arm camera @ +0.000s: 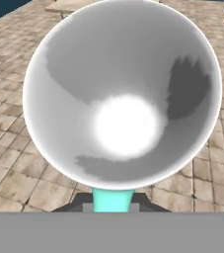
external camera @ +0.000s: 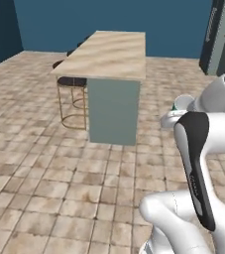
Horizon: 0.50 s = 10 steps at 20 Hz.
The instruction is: Clear the mugs and bowl far away from the sink.
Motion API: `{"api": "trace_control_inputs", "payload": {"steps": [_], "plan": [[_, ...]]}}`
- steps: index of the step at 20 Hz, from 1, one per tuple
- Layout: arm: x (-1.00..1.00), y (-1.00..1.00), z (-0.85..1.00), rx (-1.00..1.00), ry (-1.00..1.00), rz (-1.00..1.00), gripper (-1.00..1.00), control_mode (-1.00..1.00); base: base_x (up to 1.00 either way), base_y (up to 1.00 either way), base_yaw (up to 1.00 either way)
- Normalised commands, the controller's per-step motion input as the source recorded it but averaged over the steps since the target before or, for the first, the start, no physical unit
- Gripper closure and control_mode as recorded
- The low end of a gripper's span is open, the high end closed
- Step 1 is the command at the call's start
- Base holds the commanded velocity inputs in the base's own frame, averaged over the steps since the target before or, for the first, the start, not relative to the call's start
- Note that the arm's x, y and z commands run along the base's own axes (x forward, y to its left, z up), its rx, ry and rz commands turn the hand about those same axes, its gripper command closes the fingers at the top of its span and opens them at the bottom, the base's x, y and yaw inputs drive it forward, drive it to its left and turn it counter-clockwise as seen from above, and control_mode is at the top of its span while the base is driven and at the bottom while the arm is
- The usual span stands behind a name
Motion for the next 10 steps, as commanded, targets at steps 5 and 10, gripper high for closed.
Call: {"api": "trace_control_inputs", "payload": {"steps": [5, 10], "plan": [[0.00, 0.00, 0.00, 0.00, 0.00, 0.00, 1.00, 1.00, 1.00, 0.39, -0.11], [0.00, 0.00, 0.00, 0.00, 0.00, 0.00, 1.00, 1.00, 1.00, 0.46, -0.10]]}}
